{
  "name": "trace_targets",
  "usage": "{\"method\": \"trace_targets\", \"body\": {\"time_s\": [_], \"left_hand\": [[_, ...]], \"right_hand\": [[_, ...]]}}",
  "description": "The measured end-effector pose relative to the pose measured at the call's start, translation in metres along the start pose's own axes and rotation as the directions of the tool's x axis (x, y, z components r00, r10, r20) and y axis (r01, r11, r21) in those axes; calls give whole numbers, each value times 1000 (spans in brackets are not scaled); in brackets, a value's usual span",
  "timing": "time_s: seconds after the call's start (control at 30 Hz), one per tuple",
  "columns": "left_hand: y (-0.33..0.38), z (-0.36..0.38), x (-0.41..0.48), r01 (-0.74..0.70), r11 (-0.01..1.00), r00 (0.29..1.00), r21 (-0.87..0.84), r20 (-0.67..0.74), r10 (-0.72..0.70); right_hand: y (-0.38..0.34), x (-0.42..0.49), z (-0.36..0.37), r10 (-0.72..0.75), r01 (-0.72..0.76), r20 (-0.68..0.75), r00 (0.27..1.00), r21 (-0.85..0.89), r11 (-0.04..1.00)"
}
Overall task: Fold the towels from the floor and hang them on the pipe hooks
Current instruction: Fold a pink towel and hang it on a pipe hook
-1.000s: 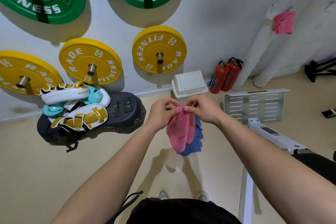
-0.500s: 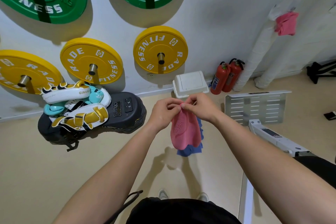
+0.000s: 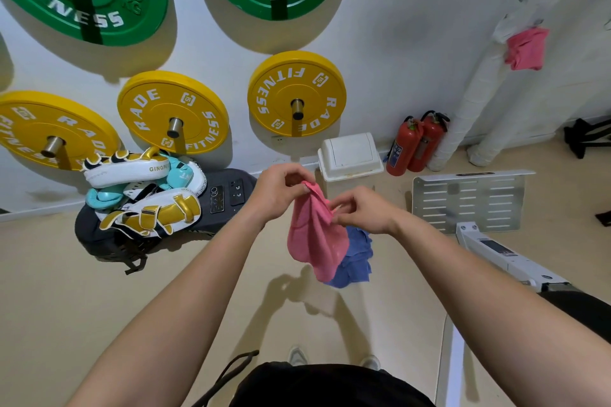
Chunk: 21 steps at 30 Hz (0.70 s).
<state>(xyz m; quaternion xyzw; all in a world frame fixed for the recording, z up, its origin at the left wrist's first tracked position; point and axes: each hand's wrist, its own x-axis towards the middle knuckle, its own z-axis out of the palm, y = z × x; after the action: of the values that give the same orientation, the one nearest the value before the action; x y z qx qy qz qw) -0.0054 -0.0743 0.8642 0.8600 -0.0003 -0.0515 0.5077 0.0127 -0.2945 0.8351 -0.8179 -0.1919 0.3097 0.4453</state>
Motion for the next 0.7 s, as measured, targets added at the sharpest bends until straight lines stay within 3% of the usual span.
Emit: {"method": "trace_targets", "body": {"time_s": [0.07, 0.27, 0.47, 0.7], "left_hand": [[3, -7, -1, -18, 1000, 1000, 15, 26, 17], [11, -24, -7, -48, 997, 995, 65, 93, 42], [10, -29, -11, -72, 996, 994, 59, 90, 66], [3, -39, -13, -52, 998, 999, 47, 0, 52]], "right_hand": [[-1, -2, 2, 5, -4, 20, 1000, -45, 999], [-9, 8, -2, -13, -41, -285, 958, -181, 983], [-34, 21, 13, -114, 51, -196, 974, -301, 952], [-30, 18, 20, -32, -22, -163, 986, -319, 947]]}}
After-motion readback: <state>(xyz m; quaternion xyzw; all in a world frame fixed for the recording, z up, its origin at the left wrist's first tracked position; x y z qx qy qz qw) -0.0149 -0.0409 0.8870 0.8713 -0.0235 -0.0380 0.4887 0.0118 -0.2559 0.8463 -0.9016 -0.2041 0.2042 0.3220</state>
